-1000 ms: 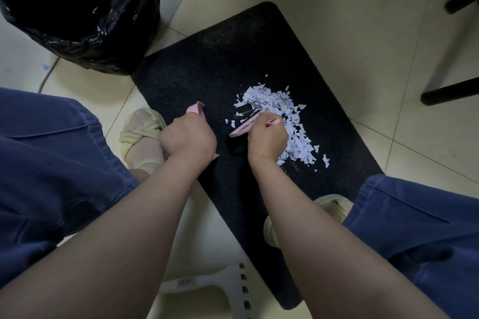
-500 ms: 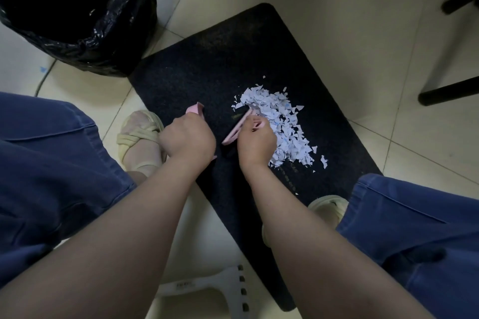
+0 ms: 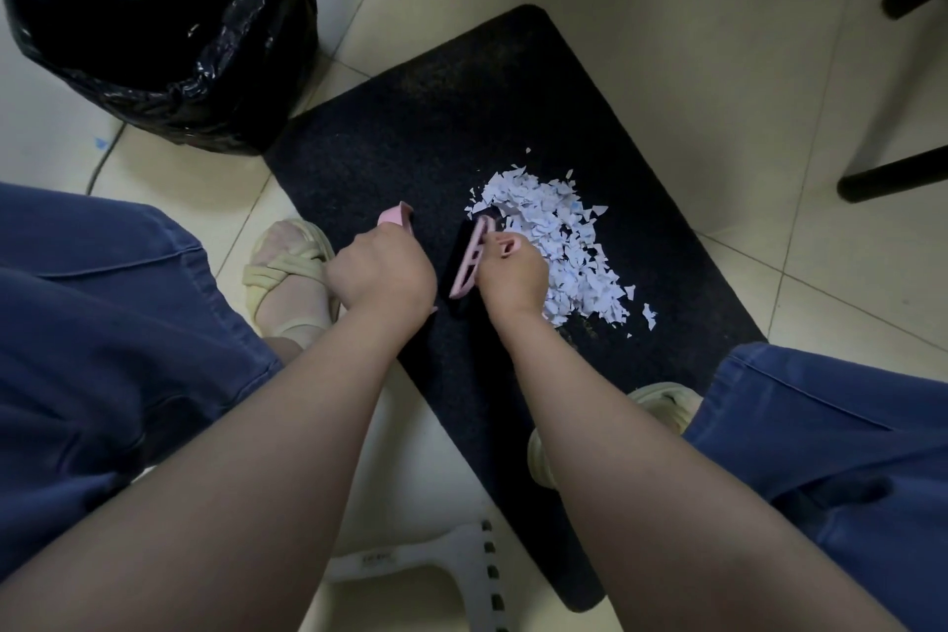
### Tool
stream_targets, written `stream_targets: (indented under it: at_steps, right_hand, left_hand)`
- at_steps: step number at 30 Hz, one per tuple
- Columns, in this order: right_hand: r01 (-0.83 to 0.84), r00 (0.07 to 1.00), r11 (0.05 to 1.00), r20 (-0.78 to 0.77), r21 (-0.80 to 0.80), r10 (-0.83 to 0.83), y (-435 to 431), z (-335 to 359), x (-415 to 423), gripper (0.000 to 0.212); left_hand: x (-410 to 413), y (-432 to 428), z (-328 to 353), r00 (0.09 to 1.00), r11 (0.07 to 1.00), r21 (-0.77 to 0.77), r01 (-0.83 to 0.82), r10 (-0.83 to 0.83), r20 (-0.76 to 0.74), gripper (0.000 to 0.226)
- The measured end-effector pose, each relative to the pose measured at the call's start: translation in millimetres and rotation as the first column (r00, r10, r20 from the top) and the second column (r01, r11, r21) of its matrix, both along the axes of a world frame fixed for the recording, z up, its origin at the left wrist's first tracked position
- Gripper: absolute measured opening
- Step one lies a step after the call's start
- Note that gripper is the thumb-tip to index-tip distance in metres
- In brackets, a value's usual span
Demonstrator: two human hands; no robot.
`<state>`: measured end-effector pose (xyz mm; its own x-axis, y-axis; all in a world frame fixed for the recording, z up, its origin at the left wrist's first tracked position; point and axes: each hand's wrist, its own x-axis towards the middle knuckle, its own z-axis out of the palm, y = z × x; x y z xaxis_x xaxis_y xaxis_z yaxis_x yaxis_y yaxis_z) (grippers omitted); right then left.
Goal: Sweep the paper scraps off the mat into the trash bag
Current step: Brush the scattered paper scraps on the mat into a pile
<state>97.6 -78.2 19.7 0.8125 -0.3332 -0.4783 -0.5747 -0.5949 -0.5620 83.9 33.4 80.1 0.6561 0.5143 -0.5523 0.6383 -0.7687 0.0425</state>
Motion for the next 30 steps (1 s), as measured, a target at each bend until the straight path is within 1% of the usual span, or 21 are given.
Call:
stream_targets:
  at_steps: [2, 3, 4, 6, 9, 10, 12, 14, 16, 17, 18, 20, 22, 23, 25, 26, 28, 29, 30]
  right_hand:
    - [0.060, 0.998, 0.990, 0.003, -0.129, -0.060, -4, 2, -3, 0.027]
    - [0.080, 0.997, 0.979, 0.033, -0.189, -0.075, -5, 3, -5, 0.028]
    - [0.091, 0.994, 0.973, 0.076, -0.211, -0.077, -6, 5, -6, 0.028]
    - [0.075, 0.990, 0.986, 0.130, -0.146, -0.056, -4, 5, -5, 0.027]
    - [-0.027, 0.997, 0.998, 0.077, 0.052, 0.023, 3, -1, -4, 0.022]
    - [-0.037, 0.998, 0.997, 0.056, 0.069, 0.033, 3, -1, -3, 0.022]
    - [0.012, 0.999, 1.000, 0.030, -0.009, -0.011, -1, 0, -3, 0.027]
    - [0.126, 0.991, 0.986, 0.063, -0.108, -0.119, -7, 4, 0, 0.029]
    - [0.207, 0.973, 0.972, 0.130, -0.111, -0.192, -7, 9, 6, 0.027]
    - [0.215, 0.967, 0.974, 0.160, -0.076, -0.200, -4, 9, 9, 0.025]
    - [0.194, 0.964, 0.981, 0.188, -0.027, -0.186, 1, 9, 15, 0.023]
    - [0.103, 0.974, 0.993, 0.199, 0.056, -0.112, 10, 4, 23, 0.018]
    - [0.006, 0.988, 0.992, 0.154, 0.127, -0.026, 17, -5, 32, 0.017]
    - [-0.002, 0.993, 0.988, 0.118, 0.154, -0.017, 18, -9, 36, 0.017]
    - [0.072, 0.996, 0.985, 0.050, 0.155, -0.080, 15, -12, 39, 0.019]
    - [0.134, 0.990, 0.985, 0.035, 0.111, -0.139, 11, -11, 40, 0.021]
    - [0.256, 0.964, 0.967, 0.080, -0.008, -0.255, 2, -7, 38, 0.027]
    - [0.300, 0.948, 0.954, 0.123, -0.025, -0.295, 0, -5, 36, 0.028]
    - [0.319, 0.935, 0.948, 0.163, 0.001, -0.315, 0, -3, 35, 0.026]
  left_hand:
    - [0, 0, 1, 1.000, 1.000, -0.011, 0.003, -0.004, -0.005, 0.028]
    - [0, 1, 2, 1.000, 1.000, -0.014, 0.000, 0.000, -0.009, 0.028]
    - [0, 2, 3, 1.000, 1.000, -0.014, -0.003, 0.003, -0.010, 0.028]
    - [1, 3, 4, 1.000, 1.000, -0.008, -0.006, 0.006, -0.011, 0.027]
    - [0, 3, 5, 1.000, 1.000, -0.007, -0.004, 0.004, -0.004, 0.025]
    - [0, 3, 6, 1.000, 1.000, -0.010, -0.005, 0.004, -0.006, 0.026]
    - [0, 2, 7, 1.000, 1.000, -0.018, 0.002, -0.003, -0.025, 0.027]
    - [2, 0, 9, 0.998, 0.999, -0.018, 0.028, -0.028, -0.049, 0.035]
    - [5, -5, 13, 0.995, 0.996, -0.017, 0.082, -0.083, -0.050, 0.038]
    - [8, -7, 15, 0.993, 0.994, -0.020, 0.105, -0.106, -0.041, 0.038]
    - [13, -7, 17, 0.992, 0.992, -0.015, 0.125, -0.126, -0.023, 0.037]
    - [24, -7, 20, 0.985, 0.985, 0.014, 0.173, -0.173, 0.013, 0.035]
    - [39, -4, 22, 0.976, 0.976, 0.042, 0.214, -0.215, 0.022, 0.036]
    - [46, -2, 23, 0.974, 0.973, 0.043, 0.226, -0.227, 0.016, 0.038]
    - [53, 1, 23, 0.972, 0.971, 0.024, 0.237, -0.236, -0.020, 0.040]
    - [55, 2, 21, 0.971, 0.972, 0.014, 0.234, -0.233, -0.043, 0.041]
    - [57, 2, 18, 0.974, 0.976, 0.003, 0.216, -0.215, -0.069, 0.041]
    - [58, 2, 16, 0.976, 0.979, 0.002, 0.204, -0.204, -0.072, 0.039]
    - [59, 2, 15, 0.980, 0.982, 0.000, 0.188, -0.187, -0.072, 0.037]
